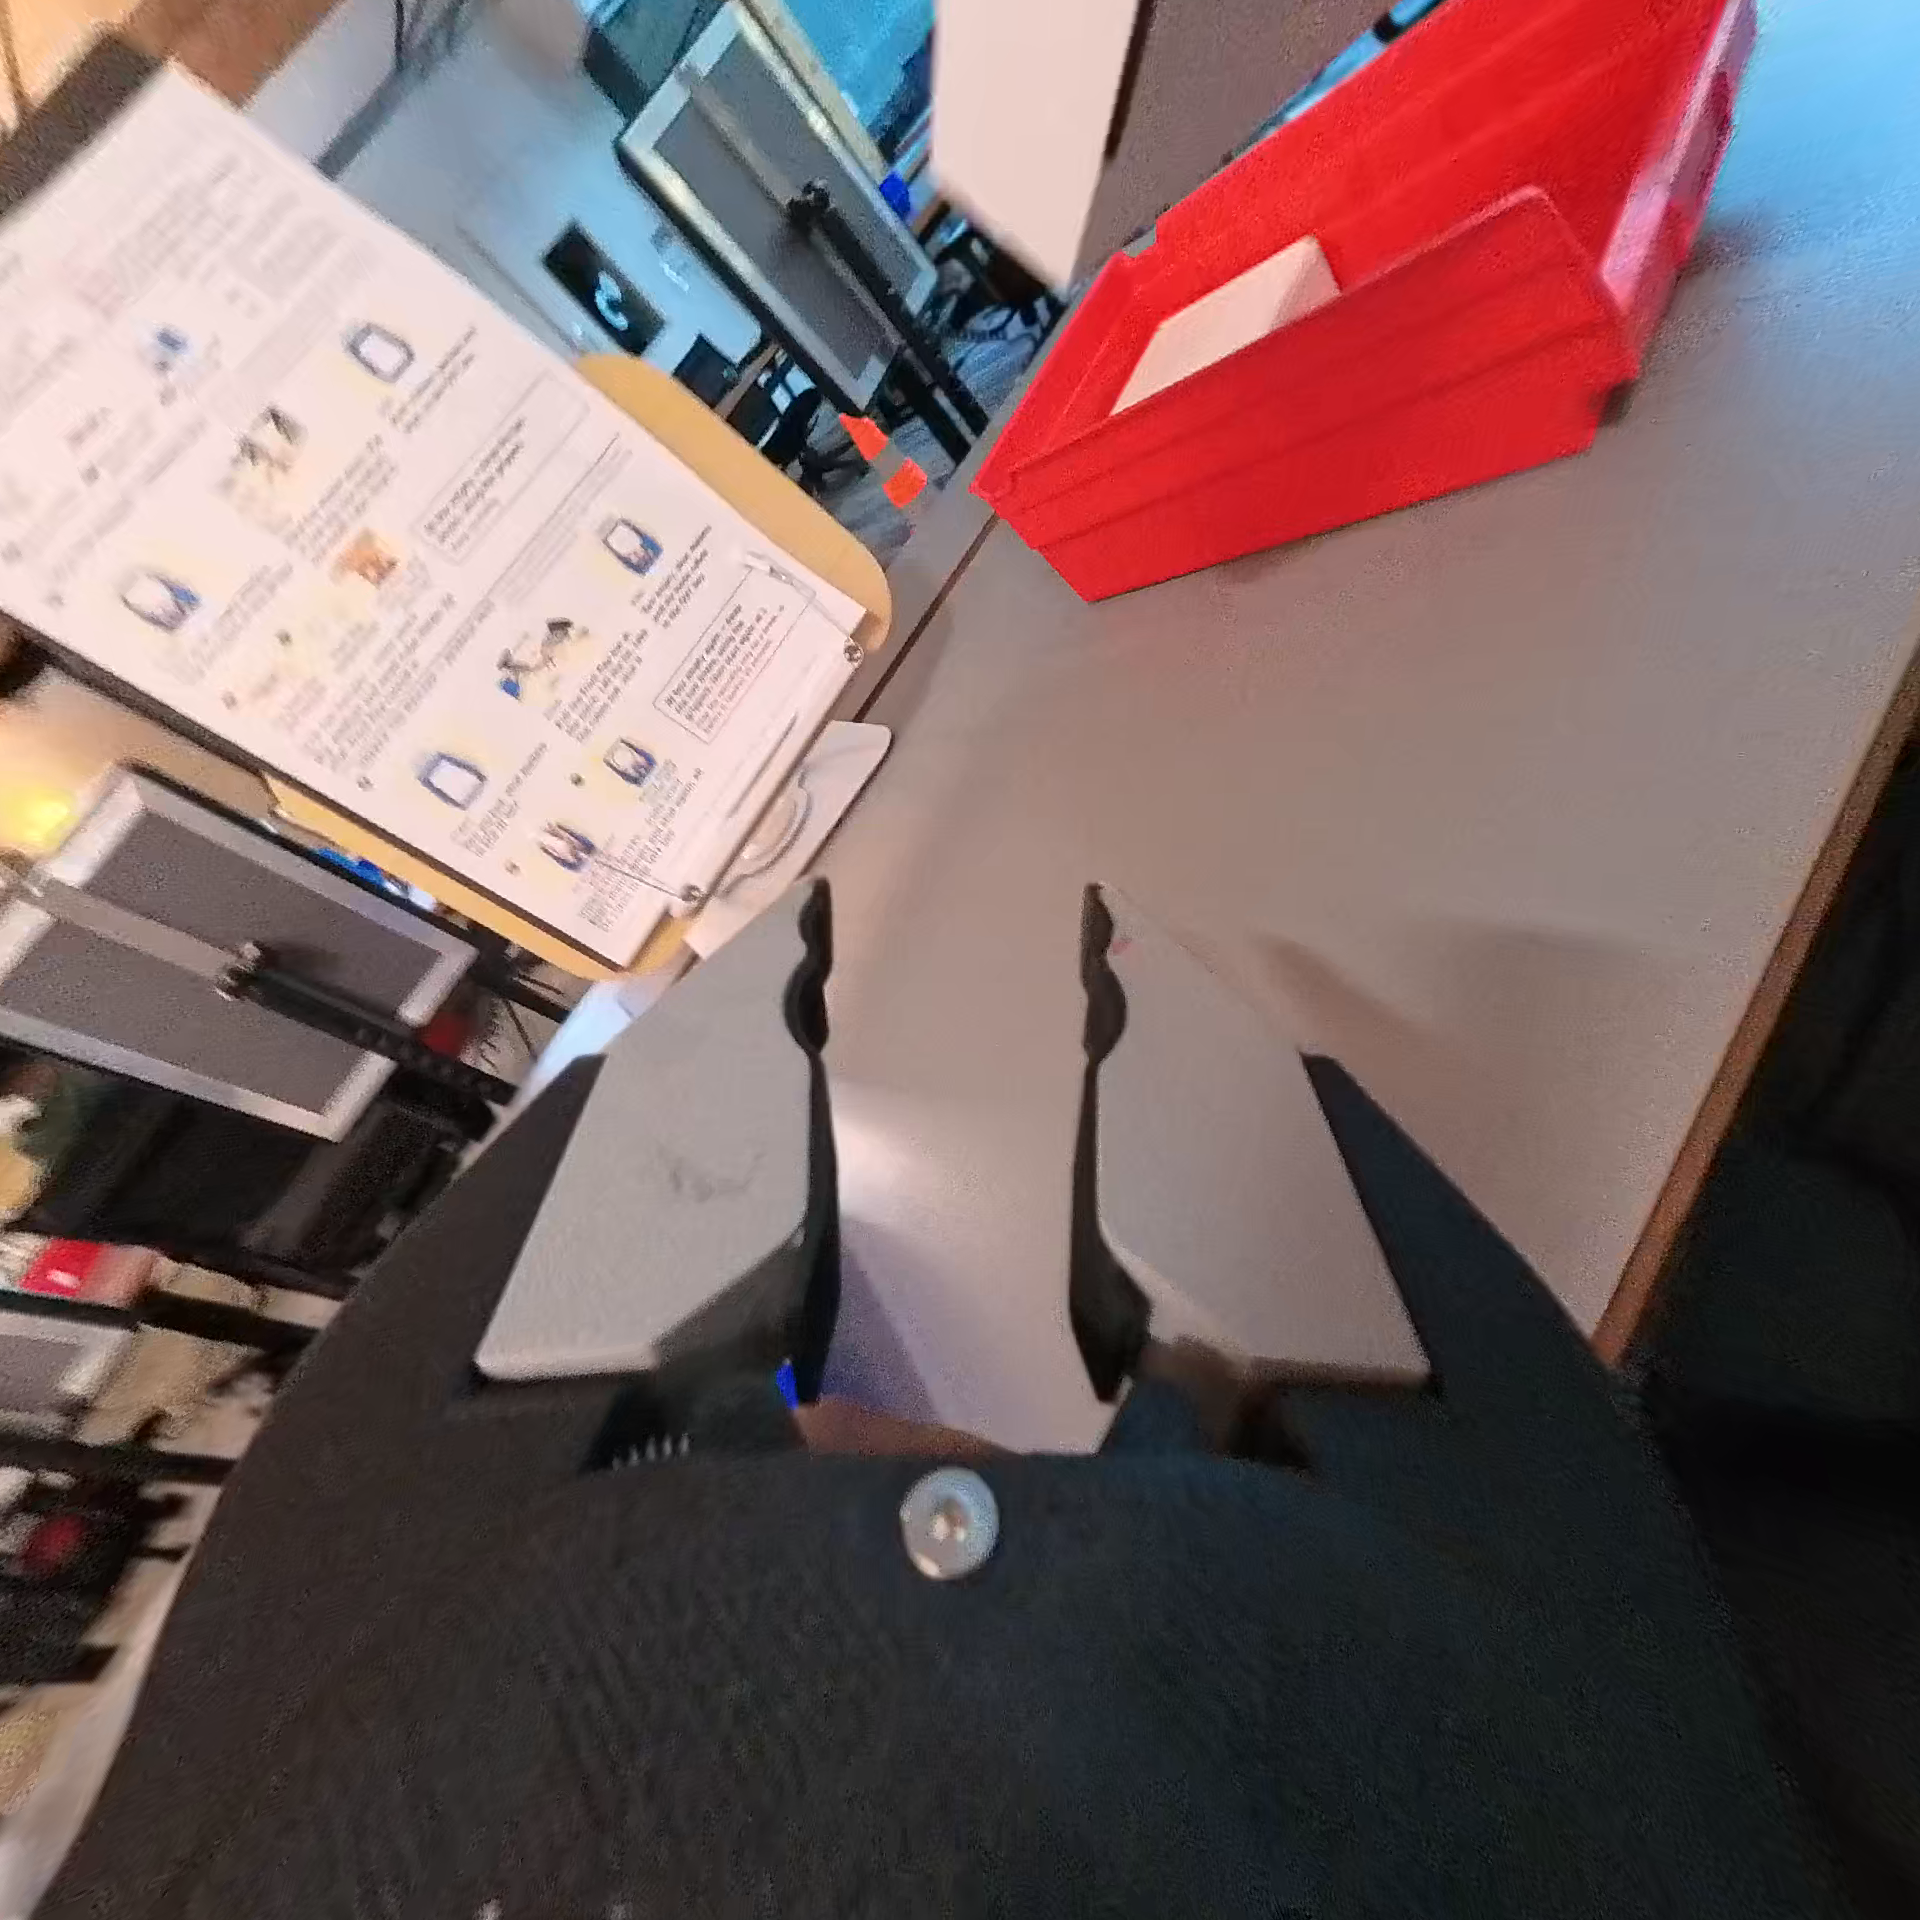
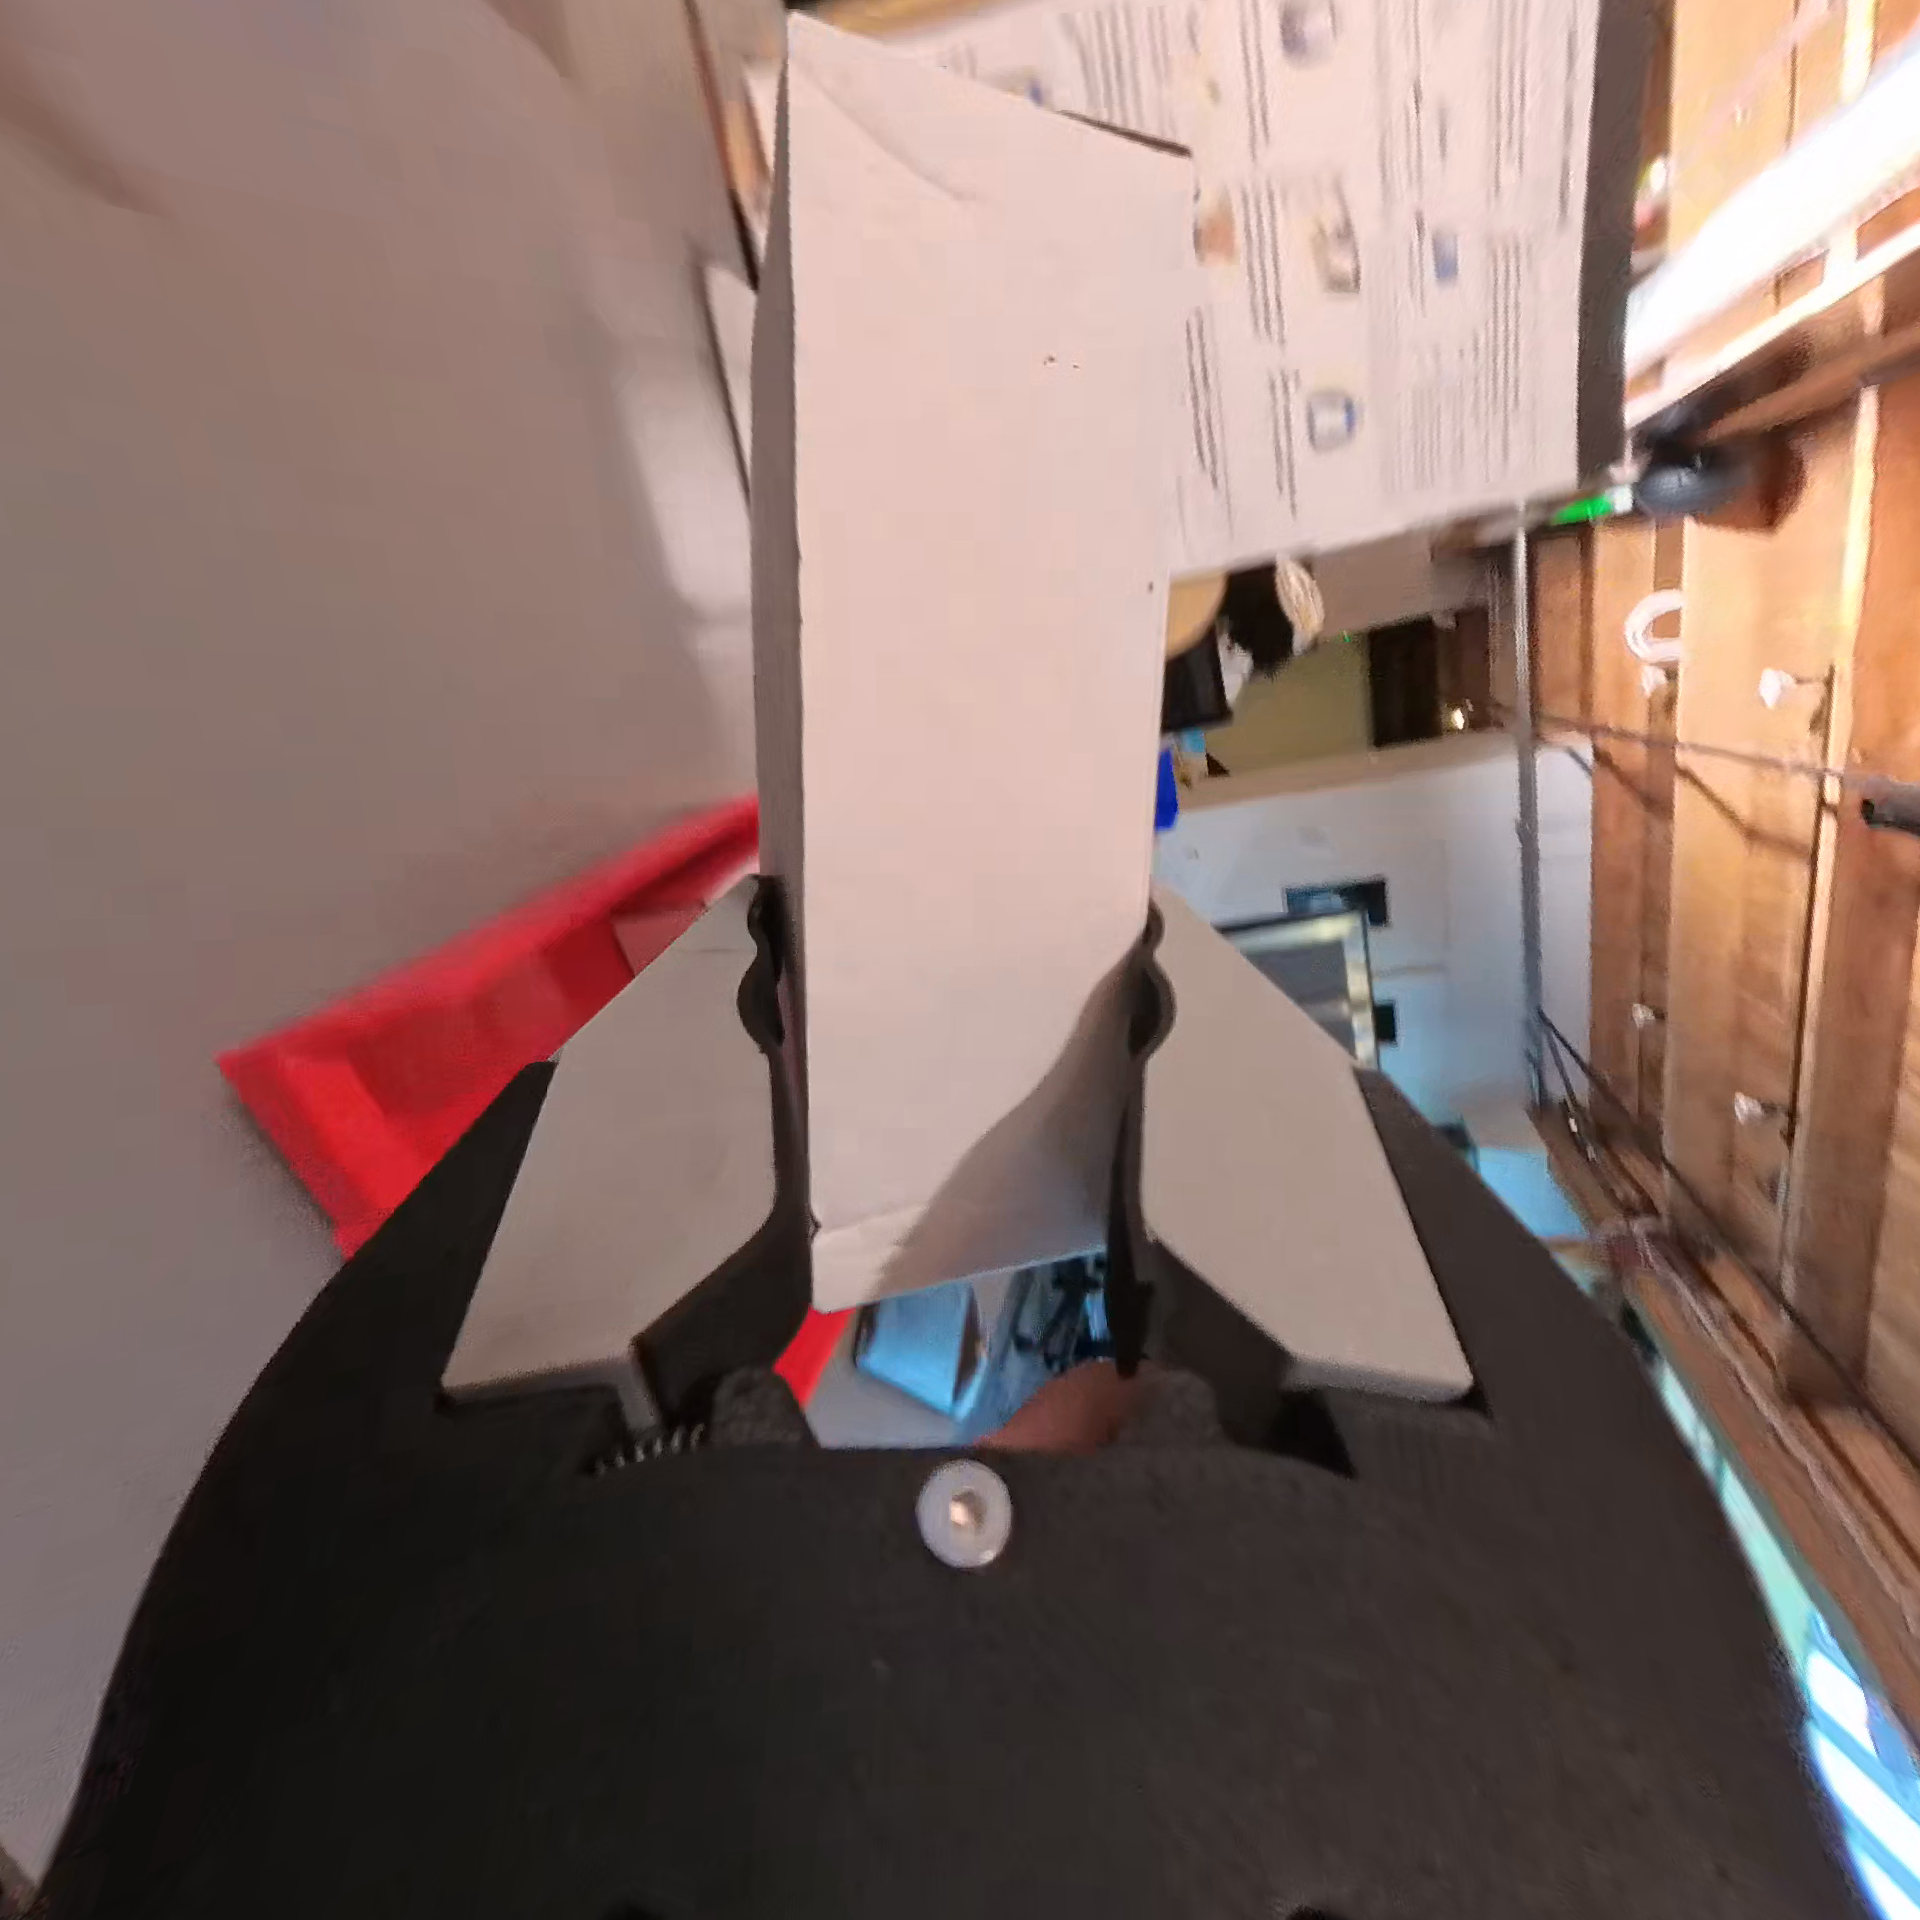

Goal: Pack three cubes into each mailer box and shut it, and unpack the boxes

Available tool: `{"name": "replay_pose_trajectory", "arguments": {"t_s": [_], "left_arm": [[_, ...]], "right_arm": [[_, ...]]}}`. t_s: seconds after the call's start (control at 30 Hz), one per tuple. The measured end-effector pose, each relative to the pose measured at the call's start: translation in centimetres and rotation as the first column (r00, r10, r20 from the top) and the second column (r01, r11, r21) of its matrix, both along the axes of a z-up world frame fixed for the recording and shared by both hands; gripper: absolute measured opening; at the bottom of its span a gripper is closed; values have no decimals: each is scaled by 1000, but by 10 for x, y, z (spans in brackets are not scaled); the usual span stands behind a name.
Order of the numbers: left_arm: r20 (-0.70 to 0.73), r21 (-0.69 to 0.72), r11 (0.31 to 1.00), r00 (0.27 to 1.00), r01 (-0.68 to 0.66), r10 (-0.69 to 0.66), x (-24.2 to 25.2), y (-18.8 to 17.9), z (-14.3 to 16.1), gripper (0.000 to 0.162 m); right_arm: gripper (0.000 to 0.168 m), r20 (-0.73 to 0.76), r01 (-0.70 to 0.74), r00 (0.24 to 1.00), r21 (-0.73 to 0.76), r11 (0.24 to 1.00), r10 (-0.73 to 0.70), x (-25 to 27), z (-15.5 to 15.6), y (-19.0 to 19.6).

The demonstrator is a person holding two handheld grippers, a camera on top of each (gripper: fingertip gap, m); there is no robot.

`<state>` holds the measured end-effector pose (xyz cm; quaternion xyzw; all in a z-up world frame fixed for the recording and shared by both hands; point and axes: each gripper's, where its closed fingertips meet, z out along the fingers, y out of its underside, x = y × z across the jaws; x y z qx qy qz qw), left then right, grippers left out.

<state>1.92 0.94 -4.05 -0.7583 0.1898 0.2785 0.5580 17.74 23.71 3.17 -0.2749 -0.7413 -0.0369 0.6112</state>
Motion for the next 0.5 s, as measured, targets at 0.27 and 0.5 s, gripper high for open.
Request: {"name": "replay_pose_trajectory", "arguments": {"t_s": [0.27, 0.5], "left_arm": [[306, -45, 999, 952, -23, 36, -13, -3, -39, 50], [452, -78, 995, 887, -58, 88, -28, 0, -53, 49]], "right_arm": [[65, 147, 123, 981, 39, 992, -127, 50, -78, 83], [67, 256, 68, 960, 181, 981, -114, 36, -130, 126]]}}
